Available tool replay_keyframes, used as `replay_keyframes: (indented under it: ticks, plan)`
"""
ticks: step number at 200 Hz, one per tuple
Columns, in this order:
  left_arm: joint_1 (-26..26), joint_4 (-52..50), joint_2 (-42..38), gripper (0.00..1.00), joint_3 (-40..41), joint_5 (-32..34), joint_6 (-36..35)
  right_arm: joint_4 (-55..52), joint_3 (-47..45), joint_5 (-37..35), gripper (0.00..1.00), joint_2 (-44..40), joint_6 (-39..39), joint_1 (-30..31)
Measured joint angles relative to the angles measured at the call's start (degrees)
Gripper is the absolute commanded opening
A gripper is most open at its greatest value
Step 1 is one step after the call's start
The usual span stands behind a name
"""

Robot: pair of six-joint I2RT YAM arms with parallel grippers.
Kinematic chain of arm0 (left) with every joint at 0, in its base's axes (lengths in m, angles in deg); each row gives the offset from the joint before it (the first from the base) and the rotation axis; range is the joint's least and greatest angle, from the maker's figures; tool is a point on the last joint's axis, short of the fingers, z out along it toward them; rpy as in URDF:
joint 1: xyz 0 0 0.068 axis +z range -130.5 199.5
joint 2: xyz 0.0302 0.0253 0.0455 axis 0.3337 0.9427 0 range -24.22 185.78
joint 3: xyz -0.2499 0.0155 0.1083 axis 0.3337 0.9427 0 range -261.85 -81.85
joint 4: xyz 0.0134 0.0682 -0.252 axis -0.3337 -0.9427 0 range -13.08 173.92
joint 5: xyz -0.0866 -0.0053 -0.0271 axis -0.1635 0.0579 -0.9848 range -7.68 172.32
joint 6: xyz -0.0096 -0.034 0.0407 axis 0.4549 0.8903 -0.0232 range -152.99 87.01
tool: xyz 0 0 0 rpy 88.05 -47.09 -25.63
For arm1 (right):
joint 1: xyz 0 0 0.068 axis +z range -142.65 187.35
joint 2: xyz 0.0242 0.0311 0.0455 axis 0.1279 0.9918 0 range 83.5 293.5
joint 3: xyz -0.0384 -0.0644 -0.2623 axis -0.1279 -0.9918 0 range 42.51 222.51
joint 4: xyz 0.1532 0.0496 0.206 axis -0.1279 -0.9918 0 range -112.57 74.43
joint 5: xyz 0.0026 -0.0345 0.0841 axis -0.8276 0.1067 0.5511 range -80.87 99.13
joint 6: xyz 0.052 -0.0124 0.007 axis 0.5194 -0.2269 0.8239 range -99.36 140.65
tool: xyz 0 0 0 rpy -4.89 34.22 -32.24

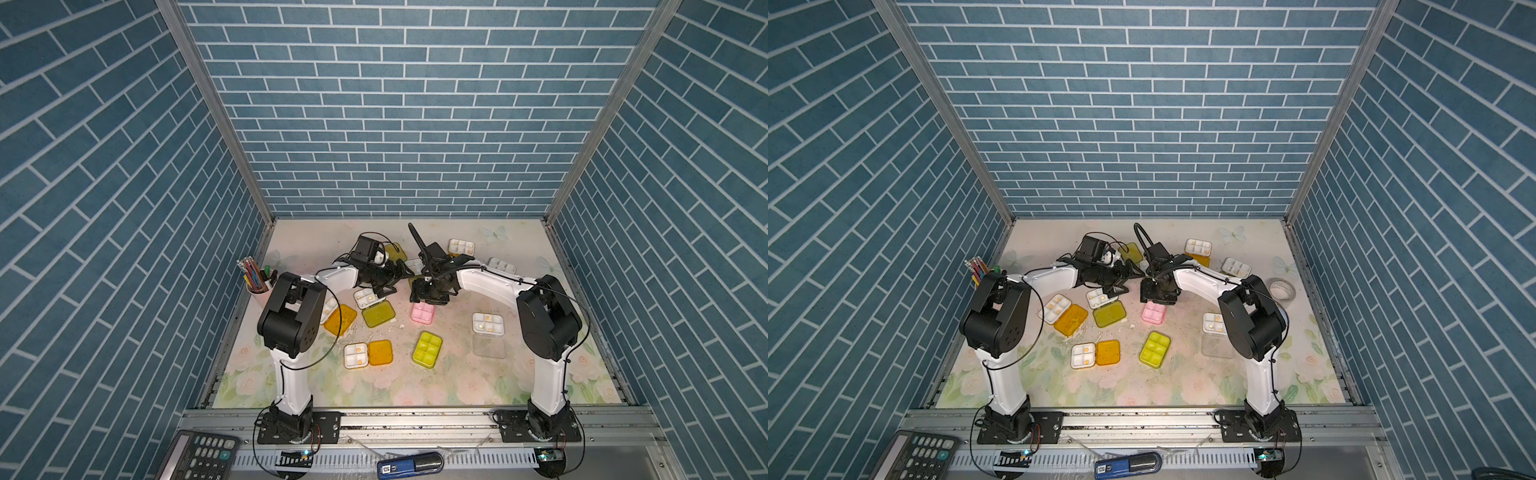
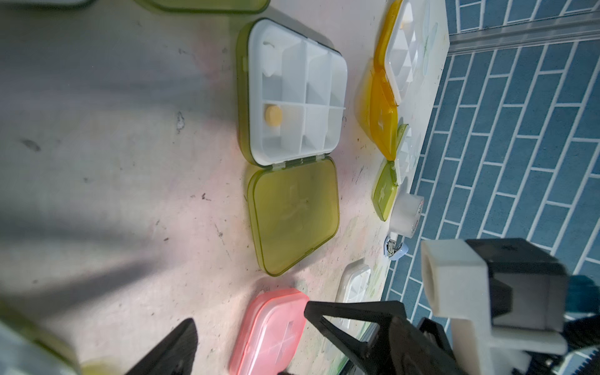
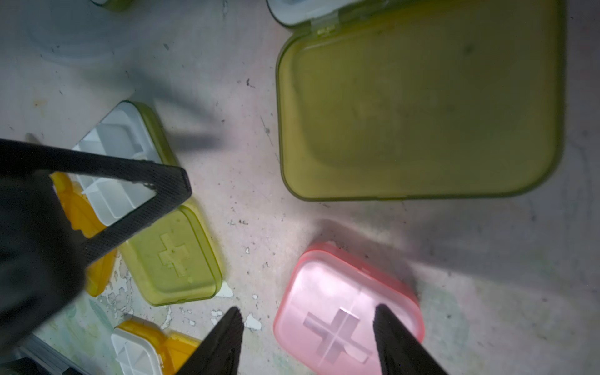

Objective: Close pillboxes
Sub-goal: Close the lid on the pillbox.

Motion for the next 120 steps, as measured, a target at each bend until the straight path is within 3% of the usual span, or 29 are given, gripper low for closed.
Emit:
replay_keyframes:
  ticks: [50, 120]
  plan:
    - [-0.3, 4.4, -2.1, 0.95, 2.6, -1.1, 1.2, -1.7, -0.5, -0.7, 0.69, -3.3, 0.0, 0.1]
    - [-5.2, 11.3, -5.1, 0.95, 3.3, -3.4, 2.5, -7.3, -11.9, -8.8, 0.72, -24.1, 0.0, -0.7]
